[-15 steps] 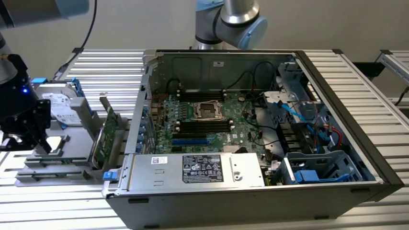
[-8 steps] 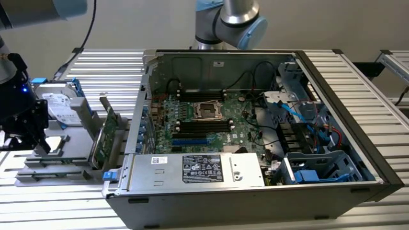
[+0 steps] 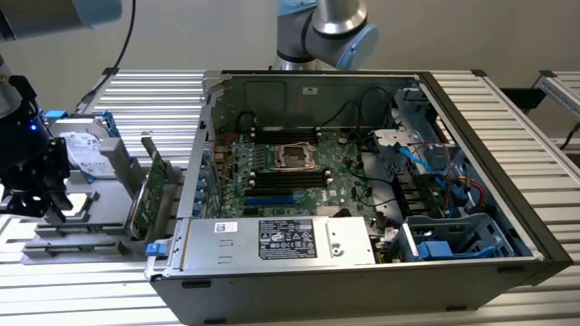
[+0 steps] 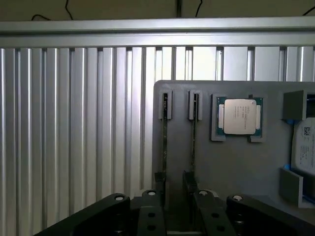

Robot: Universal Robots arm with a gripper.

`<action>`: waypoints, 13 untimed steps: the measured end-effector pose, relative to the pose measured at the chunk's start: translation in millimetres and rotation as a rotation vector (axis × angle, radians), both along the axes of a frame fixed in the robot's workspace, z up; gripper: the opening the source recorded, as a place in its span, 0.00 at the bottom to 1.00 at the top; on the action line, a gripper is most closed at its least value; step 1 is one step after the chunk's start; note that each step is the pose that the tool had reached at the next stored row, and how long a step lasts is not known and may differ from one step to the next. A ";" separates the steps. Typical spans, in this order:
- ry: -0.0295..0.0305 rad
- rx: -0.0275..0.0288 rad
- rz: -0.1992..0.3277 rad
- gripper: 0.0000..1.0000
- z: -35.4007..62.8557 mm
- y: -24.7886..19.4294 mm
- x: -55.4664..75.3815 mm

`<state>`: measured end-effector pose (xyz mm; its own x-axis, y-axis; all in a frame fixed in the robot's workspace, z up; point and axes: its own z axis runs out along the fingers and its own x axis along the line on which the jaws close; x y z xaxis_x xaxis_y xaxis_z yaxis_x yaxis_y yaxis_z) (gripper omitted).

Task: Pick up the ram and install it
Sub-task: 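Pick up the ram and move it above insertion slot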

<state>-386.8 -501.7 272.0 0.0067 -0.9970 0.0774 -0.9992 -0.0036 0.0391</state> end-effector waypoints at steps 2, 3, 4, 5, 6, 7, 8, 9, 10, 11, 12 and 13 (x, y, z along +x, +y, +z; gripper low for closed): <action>0.0001 -0.0001 0.000 0.30 -3.5 0.0 -0.2; 0.0002 -0.0003 0.000 0.30 -5.2 0.0 -0.3; 0.0002 -0.0003 0.000 0.30 -7.0 0.0 -0.4; 0.0002 -0.0004 0.000 0.30 -8.8 0.0 -0.5; 0.0002 -0.0004 0.000 0.30 -10.6 0.0 -0.6; 0.0002 -0.0004 0.000 0.30 -12.5 0.0 -0.8; 0.0001 -0.0003 0.000 0.30 -14.3 0.0 -0.9; 0.0002 -0.0003 0.000 0.30 -16.1 0.0 -1.1; 0.0002 -0.0003 0.000 0.30 -18.0 0.0 -1.3; 0.0002 -0.0004 0.000 0.30 -19.7 0.0 -1.5; 0.0003 -0.0004 0.000 0.30 -21.4 0.0 -1.7; 0.0003 -0.0004 0.000 0.30 -23.3 0.0 -2.0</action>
